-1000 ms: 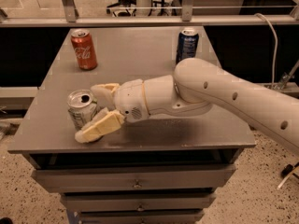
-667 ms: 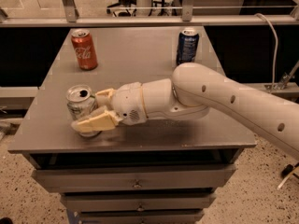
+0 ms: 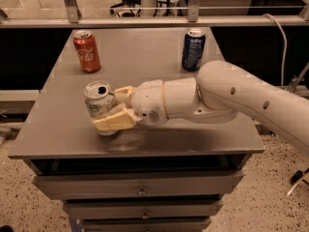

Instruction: Move 7up can near pepsi can

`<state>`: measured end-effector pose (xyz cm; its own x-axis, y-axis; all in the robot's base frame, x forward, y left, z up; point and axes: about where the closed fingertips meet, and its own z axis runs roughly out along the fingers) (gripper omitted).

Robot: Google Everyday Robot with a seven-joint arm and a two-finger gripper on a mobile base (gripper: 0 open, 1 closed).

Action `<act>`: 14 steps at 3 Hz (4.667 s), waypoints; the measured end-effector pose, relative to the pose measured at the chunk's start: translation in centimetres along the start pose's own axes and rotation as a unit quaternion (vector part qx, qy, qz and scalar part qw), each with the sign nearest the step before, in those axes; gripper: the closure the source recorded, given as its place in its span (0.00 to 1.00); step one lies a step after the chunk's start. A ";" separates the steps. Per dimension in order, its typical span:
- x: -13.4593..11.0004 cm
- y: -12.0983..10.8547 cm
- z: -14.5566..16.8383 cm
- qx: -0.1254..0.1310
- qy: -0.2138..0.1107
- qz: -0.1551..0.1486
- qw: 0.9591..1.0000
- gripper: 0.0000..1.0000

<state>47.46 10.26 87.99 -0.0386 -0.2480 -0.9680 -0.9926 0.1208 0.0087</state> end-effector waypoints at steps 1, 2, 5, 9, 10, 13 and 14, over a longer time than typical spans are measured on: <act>0.0 0.0 0.0 0.000 0.000 0.000 1.000 1.00; -1.3 -2.5 -4.7 0.073 0.004 -0.032 0.997 1.00; -2.1 -12.2 -23.4 0.267 0.007 -0.063 0.962 1.00; 3.8 -23.2 -30.5 0.356 -0.033 -0.006 0.934 1.00; 4.9 -25.0 -29.5 0.344 -0.037 0.007 0.938 1.00; 7.3 -26.5 -28.1 0.326 -0.034 0.042 0.944 0.31; 7.9 -26.7 -27.6 0.319 -0.034 0.048 0.946 0.08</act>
Offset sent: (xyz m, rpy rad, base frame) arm 0.0366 -0.0768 0.0377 -0.0309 -0.1616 -0.2259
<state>70.45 -21.43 87.06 -0.0960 -0.1471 -0.9845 -0.7123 0.7010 -0.0353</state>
